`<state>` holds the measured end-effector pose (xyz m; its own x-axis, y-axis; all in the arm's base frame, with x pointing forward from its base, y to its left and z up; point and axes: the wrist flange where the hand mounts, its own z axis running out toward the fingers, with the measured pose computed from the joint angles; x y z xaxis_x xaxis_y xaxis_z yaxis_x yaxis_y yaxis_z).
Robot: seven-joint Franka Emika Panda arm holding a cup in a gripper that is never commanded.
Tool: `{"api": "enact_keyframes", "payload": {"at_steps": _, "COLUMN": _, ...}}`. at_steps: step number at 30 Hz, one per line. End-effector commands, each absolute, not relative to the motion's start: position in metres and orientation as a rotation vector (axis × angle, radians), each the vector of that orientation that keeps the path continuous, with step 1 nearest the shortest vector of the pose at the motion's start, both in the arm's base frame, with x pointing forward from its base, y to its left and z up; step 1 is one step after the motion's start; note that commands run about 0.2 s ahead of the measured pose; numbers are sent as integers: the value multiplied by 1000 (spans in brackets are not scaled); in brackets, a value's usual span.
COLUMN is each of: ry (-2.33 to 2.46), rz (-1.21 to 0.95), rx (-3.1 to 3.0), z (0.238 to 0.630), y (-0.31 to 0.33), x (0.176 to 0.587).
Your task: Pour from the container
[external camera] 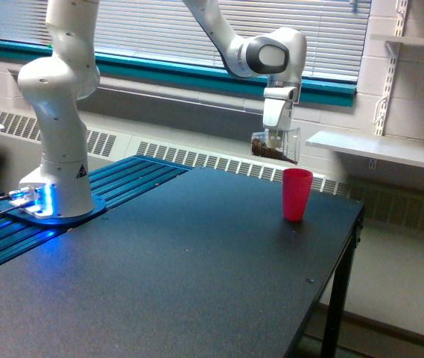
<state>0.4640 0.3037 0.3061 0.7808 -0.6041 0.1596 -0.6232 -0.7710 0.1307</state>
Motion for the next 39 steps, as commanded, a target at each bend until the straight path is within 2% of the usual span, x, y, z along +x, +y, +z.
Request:
{"api": "enact_keyframes", "payload": {"at_steps": 1, "ry": -919, "rz": 156, "rx": 2800, "z": 306, "y": 312, "x": 462}}
{"api": "enact_keyframes", "payload": {"at_steps": 16, "ry": -943, "rz": 126, "rx": 2742, "z": 301, "y": 293, "x": 461}}
{"api": "enact_keyframes", "payload": {"at_steps": 39, "ry": -871, "rz": 98, "rx": 2739, "z": 297, "y": 306, "x": 467}}
